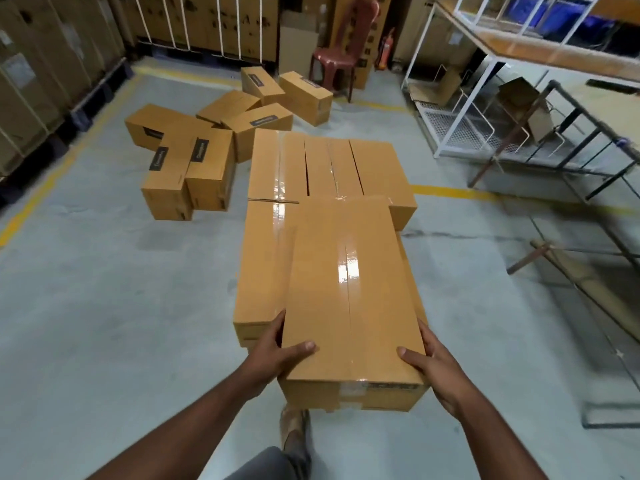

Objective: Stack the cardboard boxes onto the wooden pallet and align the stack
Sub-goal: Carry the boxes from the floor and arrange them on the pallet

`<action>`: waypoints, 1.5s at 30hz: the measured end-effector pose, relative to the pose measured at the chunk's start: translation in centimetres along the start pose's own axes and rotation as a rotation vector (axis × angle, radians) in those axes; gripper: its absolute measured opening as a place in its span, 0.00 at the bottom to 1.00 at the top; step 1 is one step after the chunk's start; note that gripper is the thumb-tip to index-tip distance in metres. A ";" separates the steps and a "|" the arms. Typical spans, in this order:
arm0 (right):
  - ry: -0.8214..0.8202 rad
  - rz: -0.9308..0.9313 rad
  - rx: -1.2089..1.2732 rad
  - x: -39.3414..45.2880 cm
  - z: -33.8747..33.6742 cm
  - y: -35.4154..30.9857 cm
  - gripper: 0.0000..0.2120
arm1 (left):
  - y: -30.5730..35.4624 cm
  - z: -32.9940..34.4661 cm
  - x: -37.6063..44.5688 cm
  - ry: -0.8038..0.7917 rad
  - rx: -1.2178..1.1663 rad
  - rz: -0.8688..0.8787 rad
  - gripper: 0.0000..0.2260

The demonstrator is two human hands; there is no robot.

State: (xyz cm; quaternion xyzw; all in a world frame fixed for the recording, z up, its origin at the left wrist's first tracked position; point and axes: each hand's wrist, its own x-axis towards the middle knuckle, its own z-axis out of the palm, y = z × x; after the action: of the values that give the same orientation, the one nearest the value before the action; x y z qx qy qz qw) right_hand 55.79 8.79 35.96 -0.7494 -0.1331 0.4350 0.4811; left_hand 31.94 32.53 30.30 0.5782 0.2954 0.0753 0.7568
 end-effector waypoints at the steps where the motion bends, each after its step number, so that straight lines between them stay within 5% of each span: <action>1: 0.003 0.009 -0.021 1.4 -1.1 0.1 0.32 | -0.3 0.8 1.6 -0.005 0.000 -0.010 0.38; 16: -0.171 0.186 -0.232 18.9 -12.8 0.6 0.38 | -2.4 6.0 19.7 -0.025 0.026 -0.228 0.42; 29: -0.383 0.385 -0.206 35.2 -14.4 5.5 0.43 | -7.3 5.1 30.4 0.218 0.056 -0.378 0.42; 33: -0.387 0.380 -0.179 38.2 -14.0 8.1 0.43 | -8.4 5.0 32.7 0.248 0.253 -0.418 0.42; 36: -0.379 0.336 -0.188 39.9 -13.8 9.9 0.41 | -10.1 4.2 34.8 0.265 0.767 -0.505 0.47; 38: -0.384 0.338 -0.191 40.6 -13.5 11.1 0.43 | -11.3 3.6 35.4 0.236 0.857 -0.554 0.49; 45: -0.428 0.359 -0.256 41.4 -10.6 15.0 0.68 | -14.4 2.0 35.6 0.033 1.176 -0.620 0.60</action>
State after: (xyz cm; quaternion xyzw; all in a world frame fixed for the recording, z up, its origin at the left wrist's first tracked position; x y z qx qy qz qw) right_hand 85.07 20.49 3.40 -0.7067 -0.1505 0.6408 0.2594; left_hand 58.69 42.49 4.51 0.7819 0.4514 -0.3110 0.2970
